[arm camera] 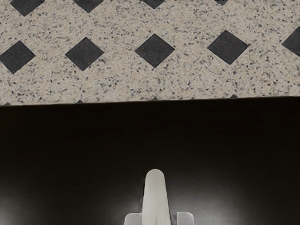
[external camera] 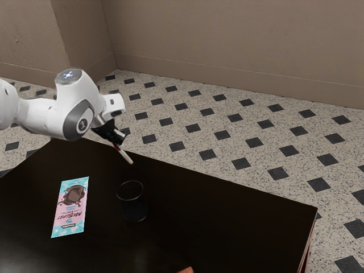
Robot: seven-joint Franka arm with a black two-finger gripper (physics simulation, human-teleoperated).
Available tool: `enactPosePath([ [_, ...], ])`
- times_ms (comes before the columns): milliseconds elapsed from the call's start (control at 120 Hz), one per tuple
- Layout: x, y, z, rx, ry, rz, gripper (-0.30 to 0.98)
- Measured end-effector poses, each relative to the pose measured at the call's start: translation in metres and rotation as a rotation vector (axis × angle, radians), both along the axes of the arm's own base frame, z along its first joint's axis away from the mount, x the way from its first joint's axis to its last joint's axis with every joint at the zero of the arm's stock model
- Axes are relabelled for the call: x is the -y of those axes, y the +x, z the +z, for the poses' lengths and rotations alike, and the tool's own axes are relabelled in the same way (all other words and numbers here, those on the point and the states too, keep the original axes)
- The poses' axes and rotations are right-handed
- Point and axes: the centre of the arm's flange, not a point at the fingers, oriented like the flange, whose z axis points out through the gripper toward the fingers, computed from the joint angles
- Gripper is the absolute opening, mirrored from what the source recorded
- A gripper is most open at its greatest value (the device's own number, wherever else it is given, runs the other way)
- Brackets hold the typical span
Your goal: Take the marker out of the pen holder and place it to the left of the pen holder.
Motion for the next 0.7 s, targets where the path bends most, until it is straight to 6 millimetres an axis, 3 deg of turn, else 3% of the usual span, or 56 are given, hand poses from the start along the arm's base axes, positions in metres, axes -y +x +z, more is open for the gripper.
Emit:
enactPosePath([
  [83, 0.002, -0.004, -0.013, 0.003, -0.013, -0.014, -0.1],
  [200, 0.012, -0.01, -0.017, 0.015, -0.022, -0.054, 0.15],
  [267, 0.015, -0.016, -0.01, 0.029, -0.02, -0.074, 0.29],
  [367, 0.01, -0.029, 0.014, 0.067, -0.013, -0.091, 0.44],
  [400, 0.008, -0.035, 0.031, 0.089, -0.01, -0.096, 0.48],
  [467, 0.009, -0.049, 0.096, 0.184, -0.001, -0.116, 0.53],
  [542, 0.042, -0.054, 0.161, 0.224, -0.017, -0.174, 0.58],
  [600, 0.065, -0.054, 0.199, 0.205, -0.033, -0.206, 0.6],
  [700, 0.113, -0.051, 0.291, 0.17, -0.011, -0.254, 0.63],
])
